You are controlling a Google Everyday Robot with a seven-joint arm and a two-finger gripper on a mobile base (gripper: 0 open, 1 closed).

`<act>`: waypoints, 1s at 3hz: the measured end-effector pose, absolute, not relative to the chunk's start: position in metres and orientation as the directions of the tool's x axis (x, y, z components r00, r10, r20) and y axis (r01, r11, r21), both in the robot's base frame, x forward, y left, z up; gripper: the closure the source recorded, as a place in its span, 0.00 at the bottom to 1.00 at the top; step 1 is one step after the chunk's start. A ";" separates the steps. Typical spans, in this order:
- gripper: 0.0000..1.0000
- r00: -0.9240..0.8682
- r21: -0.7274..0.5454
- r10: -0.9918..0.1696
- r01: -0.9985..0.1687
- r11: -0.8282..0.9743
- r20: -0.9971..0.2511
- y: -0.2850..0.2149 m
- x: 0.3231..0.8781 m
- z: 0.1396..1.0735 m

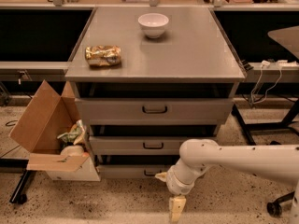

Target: Open bottom drawer

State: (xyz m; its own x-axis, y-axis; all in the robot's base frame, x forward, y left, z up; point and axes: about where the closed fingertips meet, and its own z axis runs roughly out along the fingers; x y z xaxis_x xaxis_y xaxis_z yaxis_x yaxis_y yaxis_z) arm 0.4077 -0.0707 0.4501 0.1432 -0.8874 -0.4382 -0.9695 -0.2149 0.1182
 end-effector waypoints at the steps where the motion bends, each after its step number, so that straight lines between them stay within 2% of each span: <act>1: 0.00 0.175 0.075 -0.897 -0.972 -0.224 -0.407 -0.076 0.422 0.428; 2: 0.00 0.231 0.003 -0.902 -0.968 -0.250 -0.366 -0.092 0.454 0.379; 3: 0.00 0.228 0.006 -0.901 -0.969 -0.248 -0.369 -0.123 0.471 0.322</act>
Offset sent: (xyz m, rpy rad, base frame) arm 0.0934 -0.0414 -0.1378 -0.0760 -0.2348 0.0736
